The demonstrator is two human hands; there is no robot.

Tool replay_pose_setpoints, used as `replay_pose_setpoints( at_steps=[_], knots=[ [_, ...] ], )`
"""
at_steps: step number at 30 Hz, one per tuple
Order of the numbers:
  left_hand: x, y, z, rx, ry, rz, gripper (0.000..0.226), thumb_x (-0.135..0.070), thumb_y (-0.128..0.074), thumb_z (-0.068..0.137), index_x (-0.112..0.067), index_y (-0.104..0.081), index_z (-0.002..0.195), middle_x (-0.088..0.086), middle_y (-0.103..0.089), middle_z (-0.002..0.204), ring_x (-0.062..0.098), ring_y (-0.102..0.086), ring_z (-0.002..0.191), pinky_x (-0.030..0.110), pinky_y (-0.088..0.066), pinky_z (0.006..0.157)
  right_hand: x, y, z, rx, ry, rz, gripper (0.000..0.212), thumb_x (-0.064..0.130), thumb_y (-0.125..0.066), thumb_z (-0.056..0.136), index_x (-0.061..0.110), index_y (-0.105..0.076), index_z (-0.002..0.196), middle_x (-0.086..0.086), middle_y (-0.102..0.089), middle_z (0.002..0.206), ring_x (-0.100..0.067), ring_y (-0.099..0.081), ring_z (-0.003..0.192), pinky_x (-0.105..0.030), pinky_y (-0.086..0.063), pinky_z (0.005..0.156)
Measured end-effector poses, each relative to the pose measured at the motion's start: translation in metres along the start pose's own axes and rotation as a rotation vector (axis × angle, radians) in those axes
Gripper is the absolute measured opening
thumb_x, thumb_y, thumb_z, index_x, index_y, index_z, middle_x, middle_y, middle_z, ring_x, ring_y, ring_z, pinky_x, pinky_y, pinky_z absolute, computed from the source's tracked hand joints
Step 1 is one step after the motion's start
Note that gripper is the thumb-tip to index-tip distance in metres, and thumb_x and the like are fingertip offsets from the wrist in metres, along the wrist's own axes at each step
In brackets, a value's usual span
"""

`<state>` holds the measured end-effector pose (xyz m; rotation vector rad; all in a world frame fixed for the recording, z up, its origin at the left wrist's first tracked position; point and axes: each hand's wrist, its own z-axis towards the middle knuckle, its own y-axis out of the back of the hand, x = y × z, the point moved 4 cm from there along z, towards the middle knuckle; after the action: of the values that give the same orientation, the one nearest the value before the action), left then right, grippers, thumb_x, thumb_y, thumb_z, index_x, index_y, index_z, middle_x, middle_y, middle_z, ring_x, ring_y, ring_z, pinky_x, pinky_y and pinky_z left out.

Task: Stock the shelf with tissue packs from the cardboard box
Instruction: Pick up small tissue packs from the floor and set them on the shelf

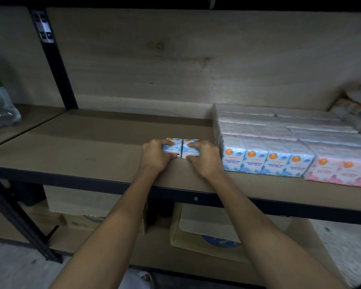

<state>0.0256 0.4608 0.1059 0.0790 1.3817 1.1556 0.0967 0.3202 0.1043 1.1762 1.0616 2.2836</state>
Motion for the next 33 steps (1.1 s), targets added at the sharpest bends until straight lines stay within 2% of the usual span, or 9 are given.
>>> replay_pose_setpoints(
  at_steps=[5, 10, 18, 23, 33],
  knots=[
    [0.000, -0.002, 0.005, -0.002, -0.012, -0.008, 0.045, -0.022, -0.083, 0.070, -0.017, -0.070, 0.113, 0.008, -0.066, 0.122, 0.017, -0.063, 0.101, 0.022, -0.046, 0.091, -0.001, -0.004, 0.006, -0.006, 0.001, -0.012, 0.043, 0.019, -0.070, 0.081, 0.015, -0.061, 0.123, -0.008, -0.056, 0.130, -0.019, -0.051, 0.118, -0.024, -0.036, 0.102],
    [0.003, -0.003, 0.008, 0.001, -0.009, -0.027, 0.043, -0.021, -0.083, 0.071, -0.017, -0.071, 0.112, 0.006, -0.068, 0.119, 0.014, -0.063, 0.100, 0.009, -0.038, 0.082, -0.002, -0.005, 0.010, -0.023, 0.000, -0.008, 0.042, 0.019, -0.070, 0.081, 0.015, -0.062, 0.122, -0.008, -0.057, 0.129, -0.020, -0.051, 0.118, -0.026, -0.036, 0.104],
    [0.005, -0.006, 0.011, 0.003, -0.022, -0.013, 0.044, -0.020, -0.081, 0.074, -0.016, -0.069, 0.115, 0.006, -0.066, 0.123, 0.014, -0.062, 0.105, 0.016, -0.041, 0.088, -0.003, -0.007, 0.012, -0.039, 0.011, -0.024, 0.043, 0.020, -0.070, 0.081, 0.014, -0.062, 0.123, -0.007, -0.056, 0.130, -0.019, -0.051, 0.118, -0.027, -0.037, 0.104],
    [0.005, -0.008, 0.012, -0.003, -0.031, 0.004, 0.043, -0.021, -0.080, 0.074, -0.016, -0.069, 0.116, 0.006, -0.064, 0.125, 0.017, -0.059, 0.113, 0.025, -0.043, 0.101, -0.003, -0.008, 0.012, -0.051, 0.019, -0.019, 0.042, 0.019, -0.070, 0.081, 0.013, -0.062, 0.122, -0.007, -0.057, 0.129, -0.019, -0.052, 0.117, -0.025, -0.037, 0.103],
    [0.006, -0.010, 0.013, -0.015, -0.027, 0.011, 0.044, -0.024, -0.081, 0.073, -0.017, -0.069, 0.116, 0.006, -0.066, 0.123, 0.020, -0.059, 0.112, 0.031, -0.045, 0.102, -0.004, -0.008, 0.014, -0.054, 0.037, -0.016, 0.042, 0.018, -0.070, 0.081, 0.014, -0.062, 0.122, -0.007, -0.058, 0.128, -0.018, -0.051, 0.117, -0.024, -0.036, 0.102]
  ],
)
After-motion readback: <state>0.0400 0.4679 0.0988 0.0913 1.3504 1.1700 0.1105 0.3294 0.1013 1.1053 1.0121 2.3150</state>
